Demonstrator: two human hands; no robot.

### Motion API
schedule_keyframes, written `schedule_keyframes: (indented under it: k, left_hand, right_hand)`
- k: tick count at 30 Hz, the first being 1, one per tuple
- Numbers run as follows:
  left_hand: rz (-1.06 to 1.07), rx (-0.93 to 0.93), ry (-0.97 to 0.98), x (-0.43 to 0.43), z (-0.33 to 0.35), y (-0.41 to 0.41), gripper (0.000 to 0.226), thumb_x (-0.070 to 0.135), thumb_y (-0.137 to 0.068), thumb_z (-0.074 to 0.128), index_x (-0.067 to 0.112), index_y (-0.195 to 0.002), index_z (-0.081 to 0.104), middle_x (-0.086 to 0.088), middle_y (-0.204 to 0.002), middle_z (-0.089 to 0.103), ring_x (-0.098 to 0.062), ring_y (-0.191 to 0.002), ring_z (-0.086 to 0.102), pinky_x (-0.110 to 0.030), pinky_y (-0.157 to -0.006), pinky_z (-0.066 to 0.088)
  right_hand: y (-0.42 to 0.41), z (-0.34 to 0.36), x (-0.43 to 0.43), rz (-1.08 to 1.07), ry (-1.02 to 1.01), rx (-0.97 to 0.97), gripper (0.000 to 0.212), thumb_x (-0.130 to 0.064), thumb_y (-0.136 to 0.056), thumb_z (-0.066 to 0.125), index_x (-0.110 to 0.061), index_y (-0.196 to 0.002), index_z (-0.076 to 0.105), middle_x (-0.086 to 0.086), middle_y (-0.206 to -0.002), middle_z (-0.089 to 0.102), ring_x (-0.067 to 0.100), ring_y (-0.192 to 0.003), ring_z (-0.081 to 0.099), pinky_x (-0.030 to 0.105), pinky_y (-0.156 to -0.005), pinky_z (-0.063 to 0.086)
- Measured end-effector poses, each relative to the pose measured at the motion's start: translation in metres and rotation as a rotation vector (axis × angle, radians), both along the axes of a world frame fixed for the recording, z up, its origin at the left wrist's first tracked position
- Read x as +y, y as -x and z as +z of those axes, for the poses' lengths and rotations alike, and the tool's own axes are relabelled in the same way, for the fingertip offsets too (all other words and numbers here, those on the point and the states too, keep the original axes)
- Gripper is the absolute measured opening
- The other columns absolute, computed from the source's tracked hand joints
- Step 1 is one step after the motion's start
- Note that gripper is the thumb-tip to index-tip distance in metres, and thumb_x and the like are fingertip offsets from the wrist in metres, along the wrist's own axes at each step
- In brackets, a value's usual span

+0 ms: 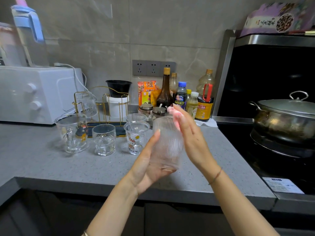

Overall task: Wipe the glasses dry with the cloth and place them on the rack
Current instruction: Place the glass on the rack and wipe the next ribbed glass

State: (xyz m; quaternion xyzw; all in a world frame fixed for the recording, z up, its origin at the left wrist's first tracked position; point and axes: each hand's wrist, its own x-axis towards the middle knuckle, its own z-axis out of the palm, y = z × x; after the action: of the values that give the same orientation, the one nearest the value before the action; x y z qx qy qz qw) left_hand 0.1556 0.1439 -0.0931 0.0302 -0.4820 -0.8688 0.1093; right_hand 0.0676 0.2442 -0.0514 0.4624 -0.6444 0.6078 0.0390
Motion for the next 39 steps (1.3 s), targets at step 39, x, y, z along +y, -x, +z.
schedule_keyframes:
  k: [39]
  left_hand:
    - [-0.243, -0.298, 0.229, -0.026, 0.002, 0.000, 0.079, 0.063, -0.043, 0.087, 0.019, -0.108, 0.076, -0.012, -0.117, 0.070, -0.025, -0.093, 0.068, -0.043, -0.094, 0.049]
  right_hand:
    - [0.030, 0.018, 0.049, 0.483, -0.769, -0.099, 0.034, 0.000, -0.080, 0.071, -0.018, -0.108, 0.061, -0.006, -0.104, 0.072, 0.010, -0.100, 0.068, 0.017, -0.083, 0.051]
